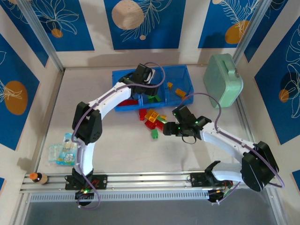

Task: Sort the legos into containers by color
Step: Place the lego in the container, then pick up the lego from the center of the table.

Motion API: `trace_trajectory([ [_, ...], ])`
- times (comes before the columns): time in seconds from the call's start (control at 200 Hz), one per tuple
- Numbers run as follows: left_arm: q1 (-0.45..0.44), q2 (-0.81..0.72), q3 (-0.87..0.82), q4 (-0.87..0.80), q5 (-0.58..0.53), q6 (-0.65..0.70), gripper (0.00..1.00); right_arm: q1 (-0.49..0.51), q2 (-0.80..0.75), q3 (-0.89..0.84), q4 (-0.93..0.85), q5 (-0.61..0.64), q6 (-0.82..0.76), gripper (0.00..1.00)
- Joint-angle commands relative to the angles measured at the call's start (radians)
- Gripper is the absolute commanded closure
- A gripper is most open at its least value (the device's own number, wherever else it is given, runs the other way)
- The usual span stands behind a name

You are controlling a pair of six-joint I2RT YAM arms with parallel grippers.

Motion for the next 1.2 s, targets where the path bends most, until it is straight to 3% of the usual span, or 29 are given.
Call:
trace_trajectory([
  [0.0, -0.013, -0.138, -0.094, 0.05, -0.036, 0.017, 0.29, 0.046, 0.04, 0.051, -0.026, 0.041, 0.02, 0.27],
  [0.26, -0.014, -0.387, -0.435, 0.197, -0.046, -0.03, 0.29, 0.157, 0.214, 0.164, -0.051, 0.094, 0.03, 0.23],
  [0.63, -0.011, -0.693, -0.858, 0.269, -0.1, -0.116, 0.29, 0.202, 0.469, 0.335, -0.098, 0.109, 0.037, 0.26],
  [0.715, -0.009, -0.734, -0.92, 0.276, -0.112, -0.128, 0.29, 0.215, 0.524, 0.374, -0.113, 0.111, 0.035, 0.31],
  [0.87, -0.004, -0.774, -1.007, 0.296, -0.108, -0.157, 0.29, 0.245, 0.589, 0.456, -0.191, 0.153, 0.049, 0.57],
  [0.955, -0.005, -0.792, -1.052, 0.313, -0.101, -0.179, 0.29, 0.265, 0.589, 0.497, -0.242, 0.194, 0.057, 0.66],
  [1.196, -0.012, -0.946, -1.256, 0.481, -0.009, -0.207, 0.3, 0.258, 0.517, 0.631, -0.314, 0.258, -0.014, 0.66],
])
